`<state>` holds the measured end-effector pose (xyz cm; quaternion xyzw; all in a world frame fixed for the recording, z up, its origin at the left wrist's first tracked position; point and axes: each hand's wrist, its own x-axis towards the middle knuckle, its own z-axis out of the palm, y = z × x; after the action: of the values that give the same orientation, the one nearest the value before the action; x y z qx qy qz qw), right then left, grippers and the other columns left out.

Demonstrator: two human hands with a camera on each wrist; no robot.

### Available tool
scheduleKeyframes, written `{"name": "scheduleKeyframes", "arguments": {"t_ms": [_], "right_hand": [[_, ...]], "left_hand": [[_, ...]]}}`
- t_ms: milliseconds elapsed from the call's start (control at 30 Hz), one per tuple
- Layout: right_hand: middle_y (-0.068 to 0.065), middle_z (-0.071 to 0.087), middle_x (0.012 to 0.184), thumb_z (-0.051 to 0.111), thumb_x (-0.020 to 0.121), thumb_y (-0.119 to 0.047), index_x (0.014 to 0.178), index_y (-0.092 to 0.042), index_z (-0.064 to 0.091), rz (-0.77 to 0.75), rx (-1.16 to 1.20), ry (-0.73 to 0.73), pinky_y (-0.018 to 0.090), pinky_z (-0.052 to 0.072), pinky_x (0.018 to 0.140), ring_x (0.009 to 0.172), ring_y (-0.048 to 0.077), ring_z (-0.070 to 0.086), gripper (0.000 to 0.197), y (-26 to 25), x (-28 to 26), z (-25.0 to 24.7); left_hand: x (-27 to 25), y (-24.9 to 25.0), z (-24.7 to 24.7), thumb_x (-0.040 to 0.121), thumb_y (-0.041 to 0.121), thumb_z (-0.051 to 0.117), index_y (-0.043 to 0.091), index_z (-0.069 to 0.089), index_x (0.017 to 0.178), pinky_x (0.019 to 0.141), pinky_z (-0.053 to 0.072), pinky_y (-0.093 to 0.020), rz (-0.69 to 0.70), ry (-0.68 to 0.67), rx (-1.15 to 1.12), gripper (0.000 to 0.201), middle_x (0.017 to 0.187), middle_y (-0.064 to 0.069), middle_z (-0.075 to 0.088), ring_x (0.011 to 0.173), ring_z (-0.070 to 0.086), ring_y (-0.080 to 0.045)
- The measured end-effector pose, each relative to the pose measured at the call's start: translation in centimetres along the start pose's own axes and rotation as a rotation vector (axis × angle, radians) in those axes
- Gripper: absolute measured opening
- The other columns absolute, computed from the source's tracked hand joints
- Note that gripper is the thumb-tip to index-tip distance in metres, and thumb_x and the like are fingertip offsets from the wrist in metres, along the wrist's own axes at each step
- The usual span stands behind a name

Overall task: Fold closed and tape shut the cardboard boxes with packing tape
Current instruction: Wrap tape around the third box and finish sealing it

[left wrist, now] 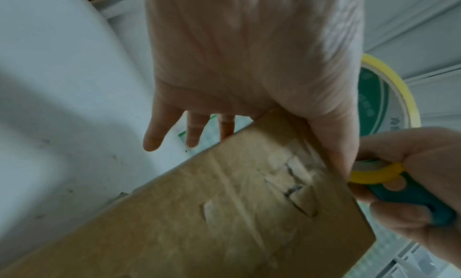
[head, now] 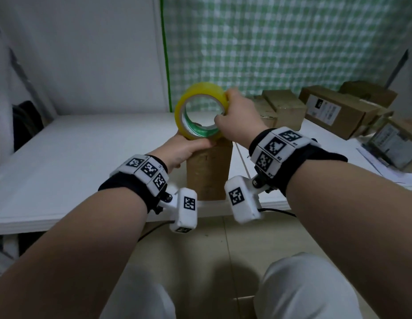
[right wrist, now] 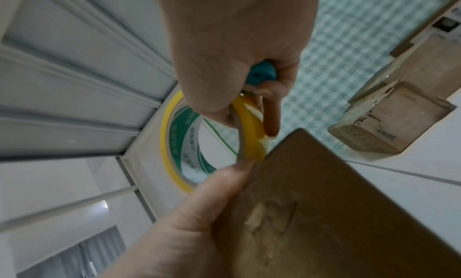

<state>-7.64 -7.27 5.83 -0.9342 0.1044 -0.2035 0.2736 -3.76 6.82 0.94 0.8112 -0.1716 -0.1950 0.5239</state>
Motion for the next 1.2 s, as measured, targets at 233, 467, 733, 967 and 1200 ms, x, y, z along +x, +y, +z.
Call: {"name": "scheduleKeyframes", "arguments": {"t_ms": [233,467,733,967,1200], "right_hand": [[0.007,0.053,0.088,0.045,0.086,-0.015,0.103,-0.012,0.051,-0.004,-0.173,0.151,0.033,0.037,0.065,0.079,0.029,0.049,0.017,3.0,0.4,-4.0],[0.006,0.051,0.087,0.046,0.087,-0.017,0.106,-0.014,0.05,0.026,-0.222,0.106,0.033,0.034,0.067,0.08,0.029,0.047,0.02,7.4,-0.1,-4.9],[0.009,0.053,0.087,0.045,0.088,-0.012,0.099,-0.014,0.047,0.091,-0.183,0.028,0.035,0.038,0.066,0.079,0.031,0.05,0.012,9.4,-1.4,-3.2],[0.002,0.049,0.074,0.047,0.085,-0.011,0.092,-0.021,0.044,0.236,0.002,0.01,0.034,0.039,0.066,0.08,0.033,0.052,0.013,10.4,-2.6,-0.1],[0.005,0.051,0.082,0.045,0.085,-0.009,0.092,-0.02,0.047,0.186,-0.037,0.054,0.032,0.033,0.067,0.08,0.031,0.047,0.013,8.3,-2.4,-0.5]], "left_hand": [[0.4,-0.1,-0.5,0.061,0.064,0.061,0.047,0.03,0.129,0.09,0.041,-0.044,-0.017,-0.047,0.092,0.076,0.129,0.012,0.045,0.113,0.046,-0.017],[0.8,0.7,0.3,0.062,0.061,0.062,0.051,0.036,0.118,0.096,0.042,-0.051,-0.017,-0.07,0.117,0.062,0.121,0.009,0.047,0.11,0.049,-0.019],[1.3,-0.2,-0.3,0.077,0.048,0.069,0.043,0.035,0.128,0.087,0.05,-0.045,-0.022,-0.095,0.02,0.062,0.12,0.01,0.046,0.104,0.052,-0.016],[1.2,-0.6,-0.9,0.075,0.048,0.066,0.04,0.033,0.13,0.084,0.052,-0.042,-0.003,-0.107,-0.016,0.064,0.122,0.007,0.046,0.104,0.055,-0.016],[1.4,-0.8,-2.7,0.079,0.057,0.057,0.031,0.032,0.14,0.101,0.028,-0.026,0.119,-0.093,0.204,0.071,0.149,0.003,0.029,0.126,0.033,-0.01]]}}
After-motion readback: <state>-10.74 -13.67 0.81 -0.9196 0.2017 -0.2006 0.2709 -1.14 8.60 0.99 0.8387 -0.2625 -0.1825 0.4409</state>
